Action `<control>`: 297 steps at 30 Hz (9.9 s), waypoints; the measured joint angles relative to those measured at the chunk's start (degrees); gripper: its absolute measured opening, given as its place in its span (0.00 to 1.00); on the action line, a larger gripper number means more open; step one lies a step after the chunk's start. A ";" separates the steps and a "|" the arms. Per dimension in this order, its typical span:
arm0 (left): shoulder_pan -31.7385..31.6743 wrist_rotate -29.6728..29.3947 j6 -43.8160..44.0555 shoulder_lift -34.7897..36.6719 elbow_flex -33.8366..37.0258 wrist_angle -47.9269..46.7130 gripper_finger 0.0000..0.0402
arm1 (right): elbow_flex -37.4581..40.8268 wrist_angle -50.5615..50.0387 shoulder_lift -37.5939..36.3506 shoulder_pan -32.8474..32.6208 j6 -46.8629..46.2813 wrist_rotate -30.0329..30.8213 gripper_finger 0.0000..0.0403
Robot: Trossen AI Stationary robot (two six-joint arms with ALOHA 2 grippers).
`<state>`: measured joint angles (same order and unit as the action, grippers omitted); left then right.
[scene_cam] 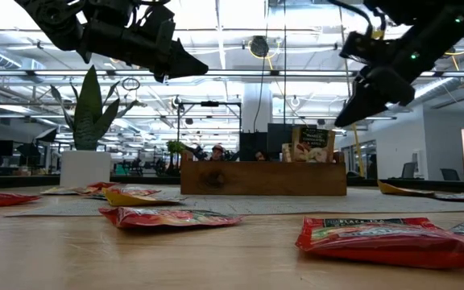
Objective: Pick & Place Tea
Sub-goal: Put the red tea into the left part of the wooden organizer
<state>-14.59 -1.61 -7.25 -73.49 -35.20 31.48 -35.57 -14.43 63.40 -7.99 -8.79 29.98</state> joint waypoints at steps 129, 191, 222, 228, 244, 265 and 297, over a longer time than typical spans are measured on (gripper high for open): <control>7.30 5.30 27.14 -19.63 -19.56 -3.62 0.09 | 24.59 77.20 6.92 7.26 35.21 1.53 0.00; 7.22 -5.22 11.61 -34.23 -40.41 -20.70 0.59 | 18.32 81.45 15.93 8.28 36.62 3.13 0.00; 9.18 -3.37 3.00 -28.81 -40.37 -28.04 0.01 | 18.49 80.43 15.87 8.29 34.97 3.42 0.03; 11.65 -4.13 0.54 -22.79 -40.39 -33.46 0.01 | 18.47 80.38 15.86 8.26 33.34 3.19 0.04; 9.38 -1.35 -4.05 -20.55 -40.35 -70.10 0.00 | 18.43 80.16 15.89 8.28 32.34 3.00 0.04; -0.40 13.90 -11.62 -31.18 -40.37 -66.96 0.00 | 18.43 79.29 15.91 8.28 32.01 2.89 0.04; 0.93 2.56 -9.03 -34.56 -40.44 -64.81 0.10 | 18.43 78.43 15.91 8.28 32.01 2.84 0.04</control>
<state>-13.66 0.95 -16.28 -108.05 -75.64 -33.32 -17.15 64.01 79.31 0.30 23.22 32.82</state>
